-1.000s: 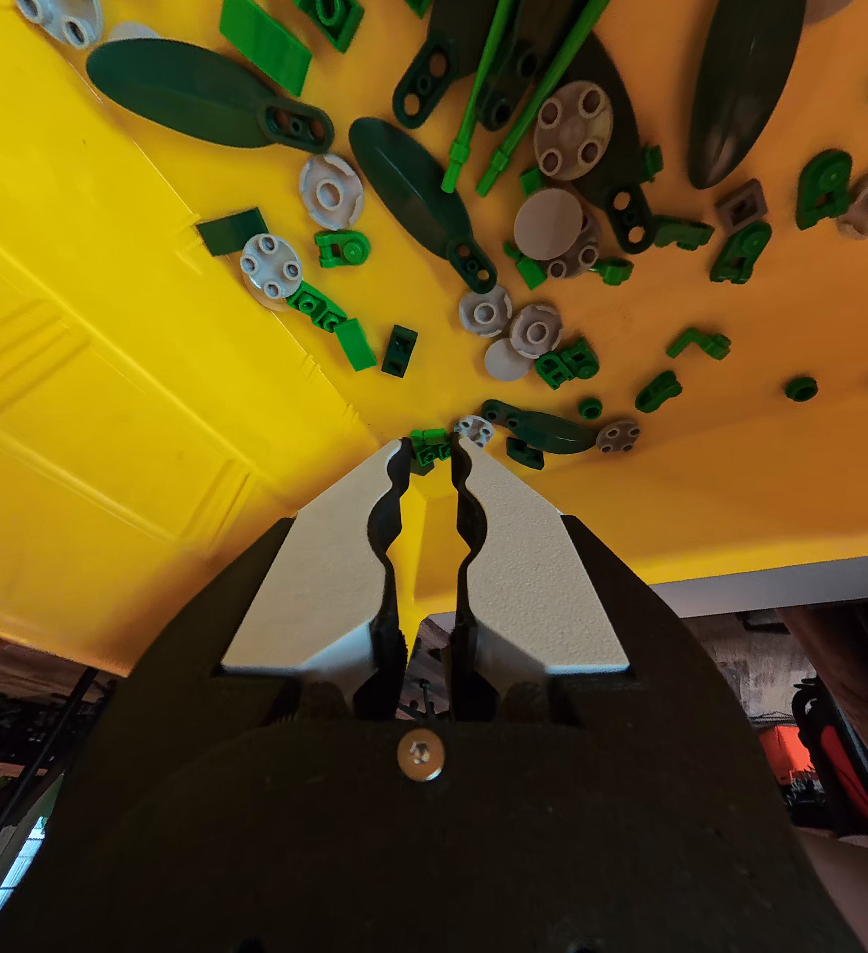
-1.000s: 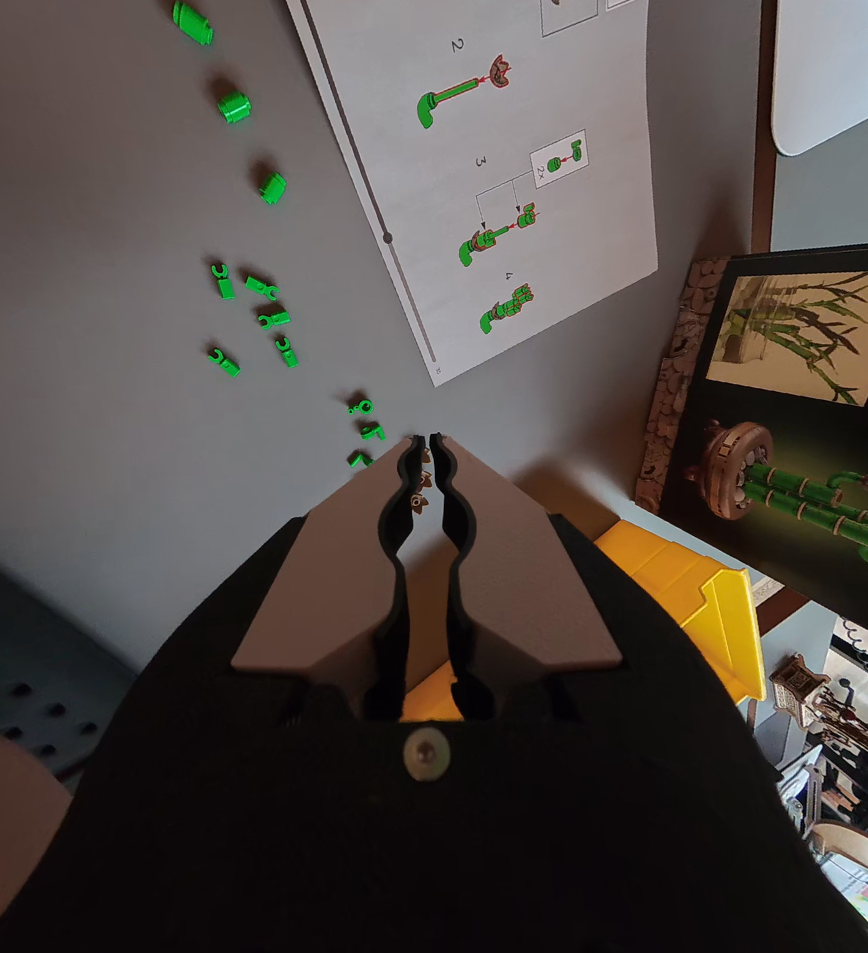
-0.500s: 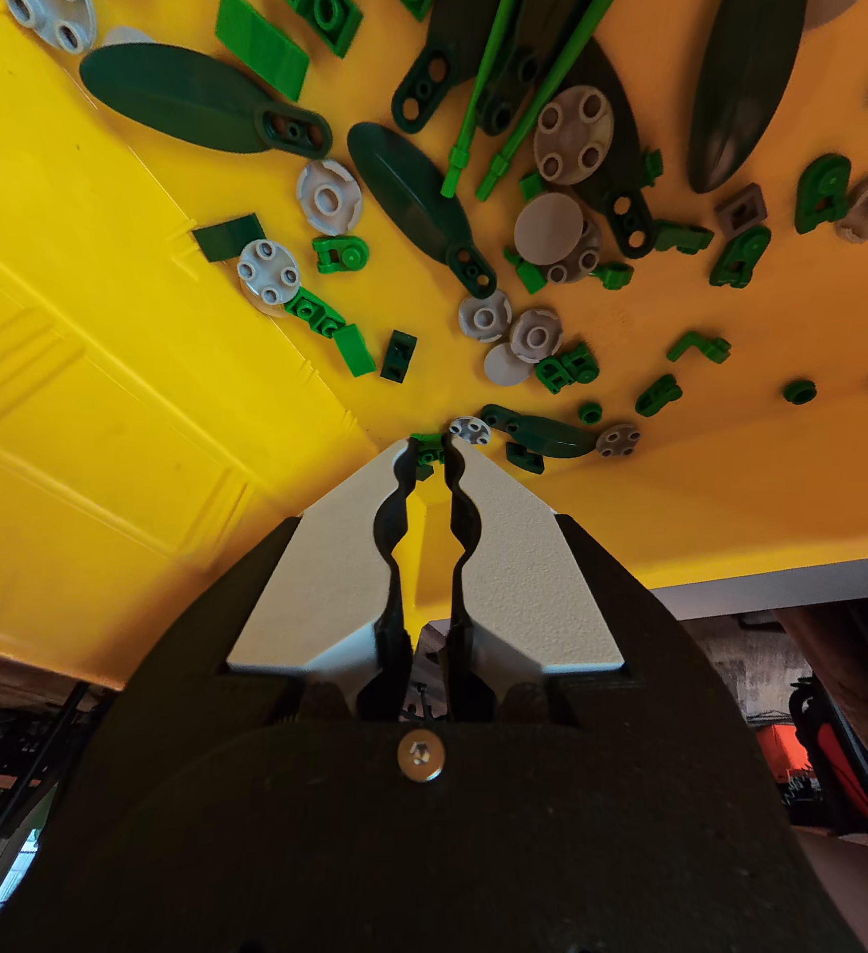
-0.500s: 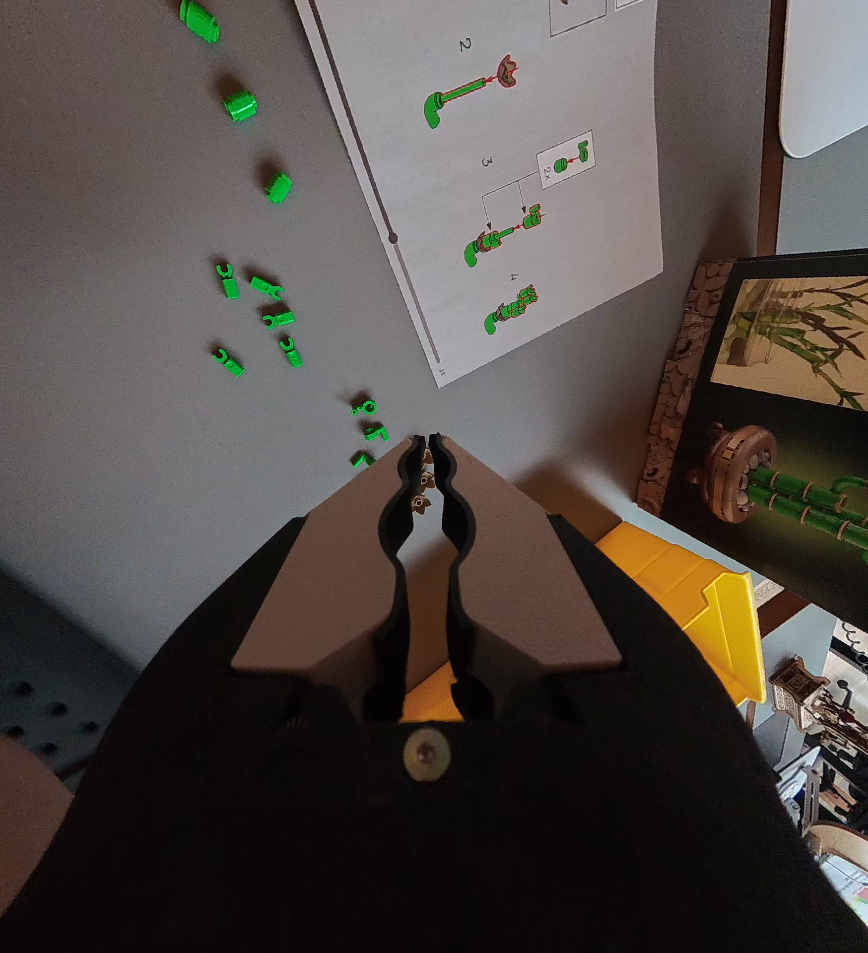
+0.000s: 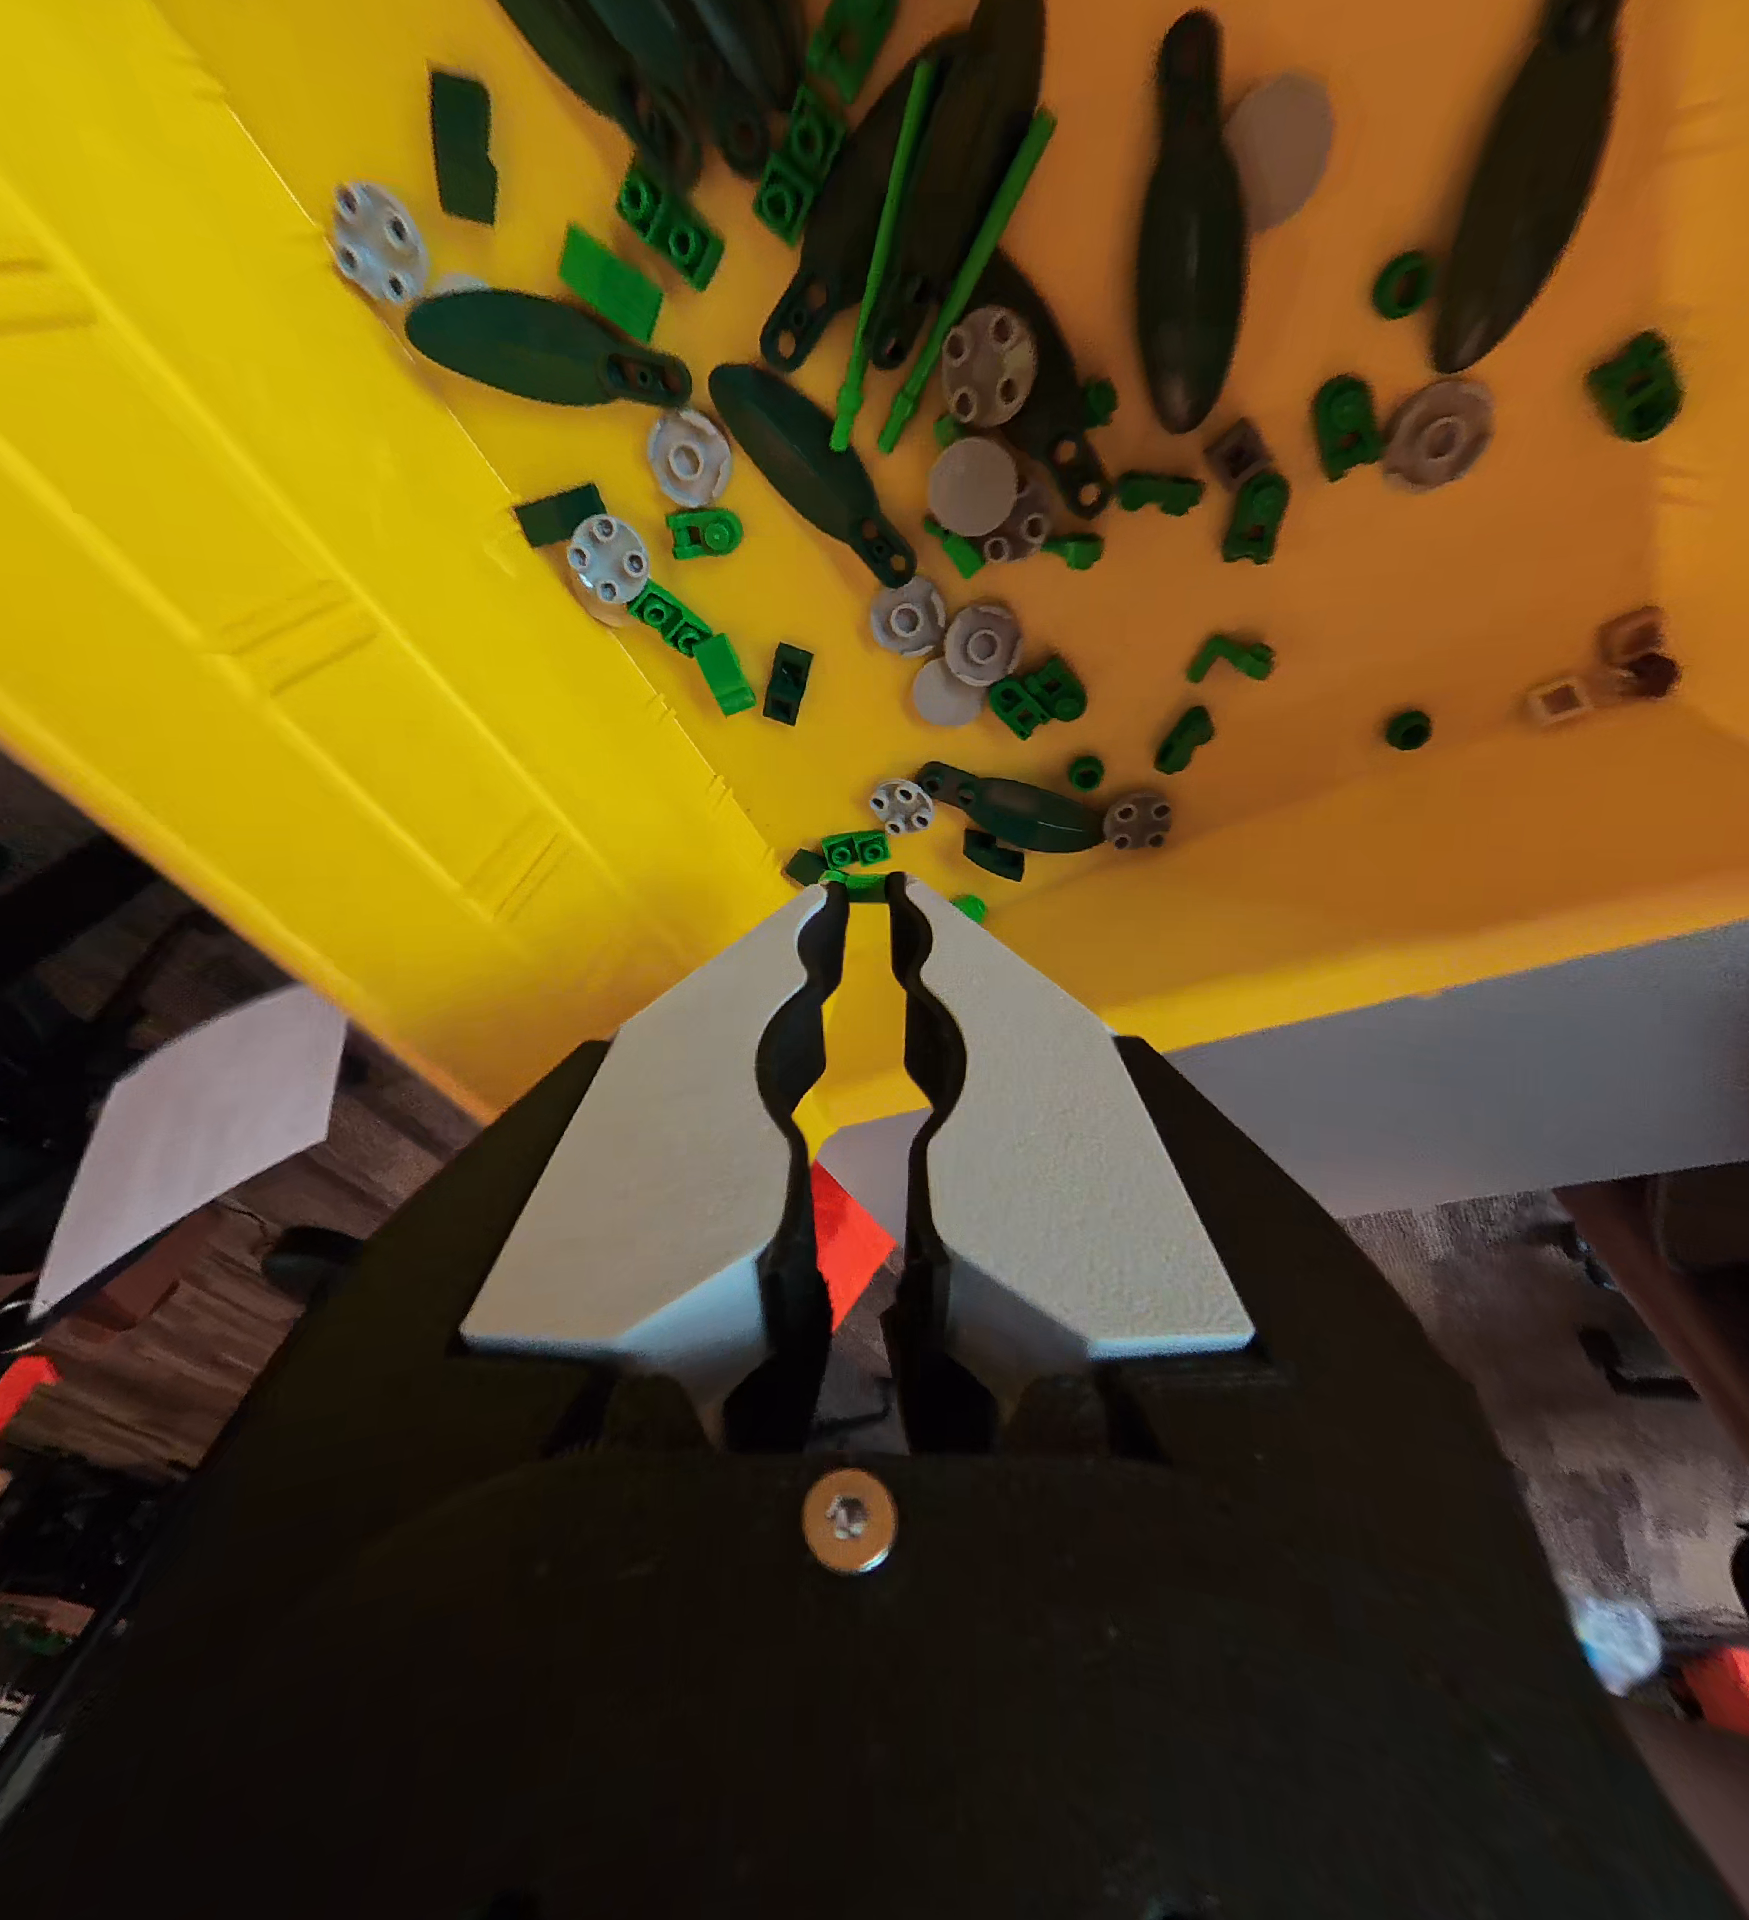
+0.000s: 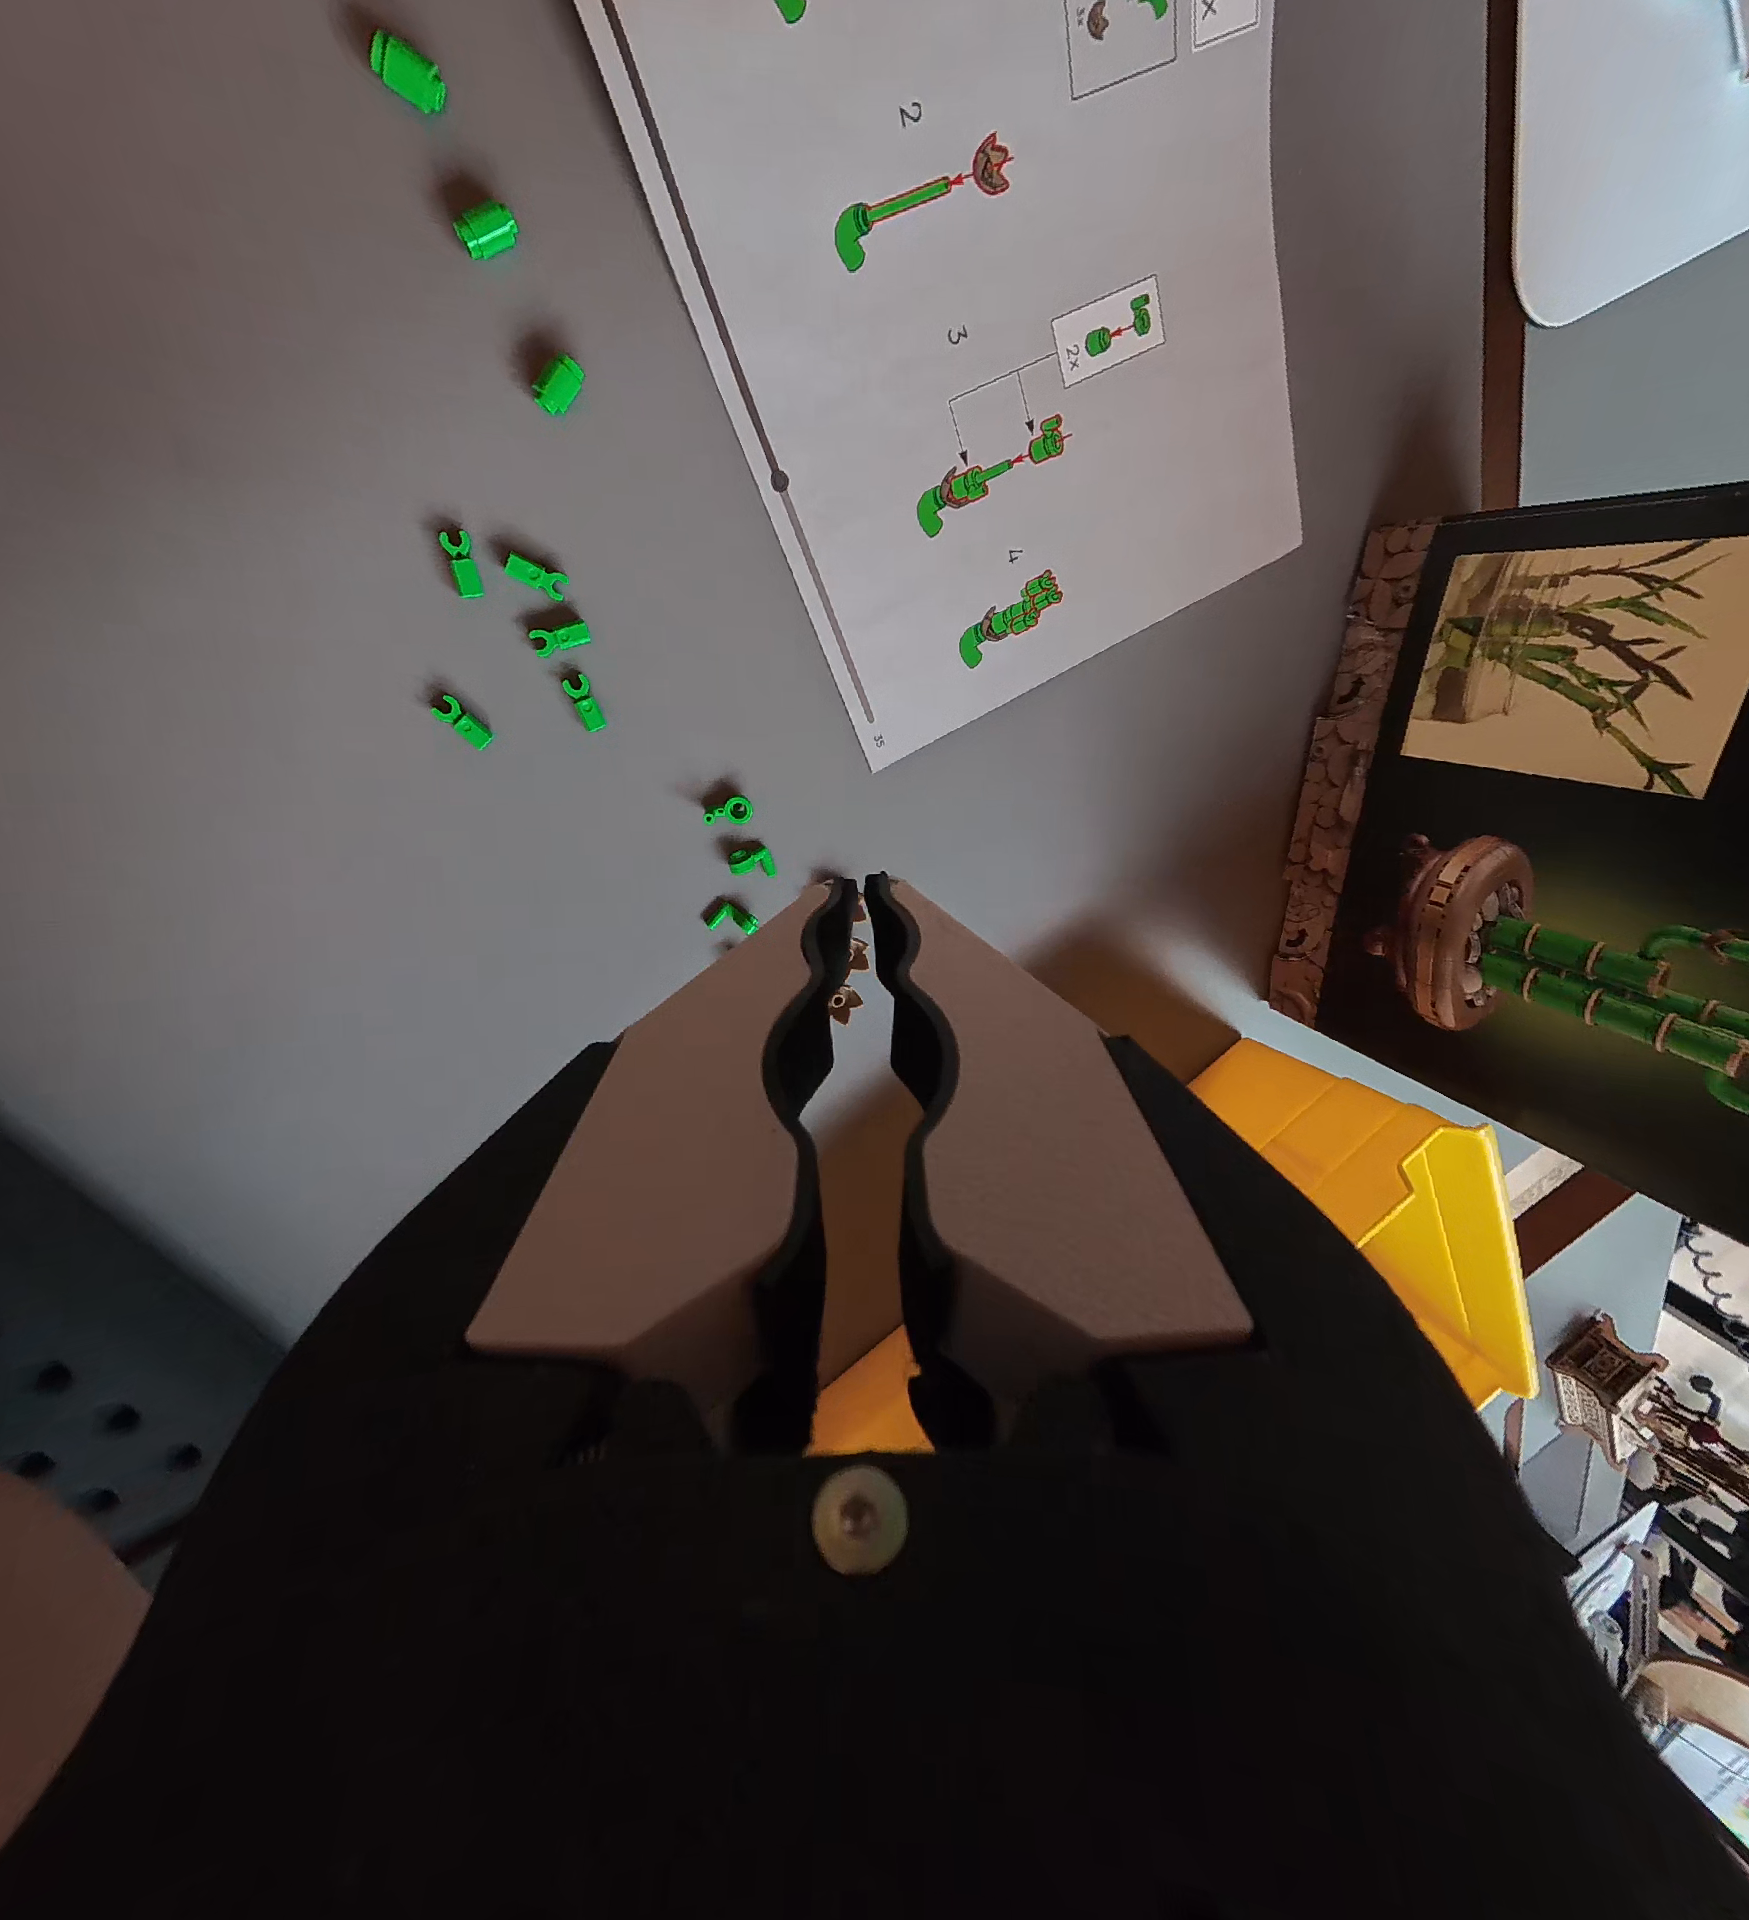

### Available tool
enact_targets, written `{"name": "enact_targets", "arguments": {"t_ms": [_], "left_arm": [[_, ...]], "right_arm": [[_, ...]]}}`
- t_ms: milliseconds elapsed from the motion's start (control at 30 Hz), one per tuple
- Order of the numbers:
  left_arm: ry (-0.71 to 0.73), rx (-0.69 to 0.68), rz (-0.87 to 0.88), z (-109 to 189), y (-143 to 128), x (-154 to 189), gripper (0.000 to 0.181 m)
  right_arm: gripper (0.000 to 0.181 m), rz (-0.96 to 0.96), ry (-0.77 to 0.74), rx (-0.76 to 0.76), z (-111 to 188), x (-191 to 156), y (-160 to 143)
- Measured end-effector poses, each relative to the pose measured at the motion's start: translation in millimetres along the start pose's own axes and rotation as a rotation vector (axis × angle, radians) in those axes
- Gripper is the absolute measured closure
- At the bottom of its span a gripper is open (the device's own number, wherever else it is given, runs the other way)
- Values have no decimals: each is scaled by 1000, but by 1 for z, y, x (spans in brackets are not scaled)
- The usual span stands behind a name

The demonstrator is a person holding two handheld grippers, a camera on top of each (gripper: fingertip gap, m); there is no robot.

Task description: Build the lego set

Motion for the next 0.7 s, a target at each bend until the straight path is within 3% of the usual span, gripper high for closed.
{"name": "enact_targets", "arguments": {"t_ms": [200,367,533,700], "left_arm": [[56,106,-77,52,13,25,175],[77,177,-164,90,40,60,175],[40,259,-318,122,82,122,175],[-27,362,-519,144,134,206,175]], "right_arm": [[179,-7,-11,21,8,1,-5],[179,-56,-31,72,21,9,-21],[179,-118,-50,126,33,18,-41],[179,-164,-56,189,42,24,-59]]}}
Point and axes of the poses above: each gripper's, where its closed fingertips meet, z back along the fingers, y out of its top, x = y × z across the jaws, the point moved 7 cm from there along z, back along the fingers, and after that the axes turned 1 degree about -z, right-handed, at the moved point
